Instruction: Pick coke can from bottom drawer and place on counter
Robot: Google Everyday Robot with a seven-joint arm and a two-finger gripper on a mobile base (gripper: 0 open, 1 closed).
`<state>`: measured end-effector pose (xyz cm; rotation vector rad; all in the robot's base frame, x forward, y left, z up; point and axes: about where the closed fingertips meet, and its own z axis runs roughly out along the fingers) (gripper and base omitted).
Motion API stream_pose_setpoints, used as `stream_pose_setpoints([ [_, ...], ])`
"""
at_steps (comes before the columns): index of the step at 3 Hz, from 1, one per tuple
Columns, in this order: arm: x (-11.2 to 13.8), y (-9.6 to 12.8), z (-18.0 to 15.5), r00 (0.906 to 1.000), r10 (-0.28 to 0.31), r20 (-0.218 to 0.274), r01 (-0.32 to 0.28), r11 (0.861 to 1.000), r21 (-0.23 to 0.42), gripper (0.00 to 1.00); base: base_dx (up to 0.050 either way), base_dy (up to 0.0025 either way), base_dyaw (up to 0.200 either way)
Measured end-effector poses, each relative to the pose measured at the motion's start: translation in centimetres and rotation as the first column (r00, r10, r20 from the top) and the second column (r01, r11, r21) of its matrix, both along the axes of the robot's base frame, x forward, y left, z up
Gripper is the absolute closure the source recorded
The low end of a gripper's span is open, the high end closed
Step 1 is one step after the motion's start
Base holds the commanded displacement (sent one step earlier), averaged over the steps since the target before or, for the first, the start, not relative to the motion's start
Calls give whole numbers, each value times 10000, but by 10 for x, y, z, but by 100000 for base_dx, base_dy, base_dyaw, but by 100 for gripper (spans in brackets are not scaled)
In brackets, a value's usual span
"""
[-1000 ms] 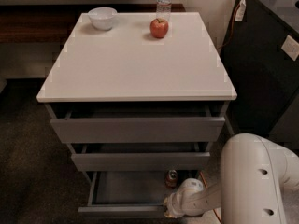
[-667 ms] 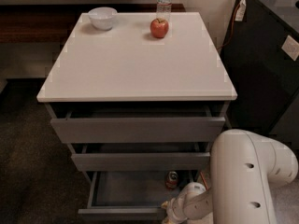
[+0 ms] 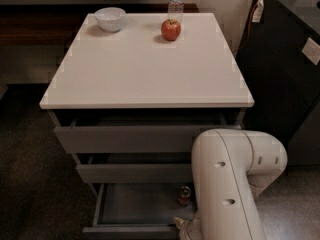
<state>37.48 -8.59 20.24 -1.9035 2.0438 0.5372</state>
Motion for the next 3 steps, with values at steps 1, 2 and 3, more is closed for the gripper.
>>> stream_pose_setpoints([
  [1,10,1,15,10000,-12,32,12,9997,236,0,0,0,0],
  [2,19,-2,24,9999,-87,130,83,9995,307,0,0,0,0],
  [3,40,-14,33,9960,-766,460,747,9963,420,0,0,0,0],
])
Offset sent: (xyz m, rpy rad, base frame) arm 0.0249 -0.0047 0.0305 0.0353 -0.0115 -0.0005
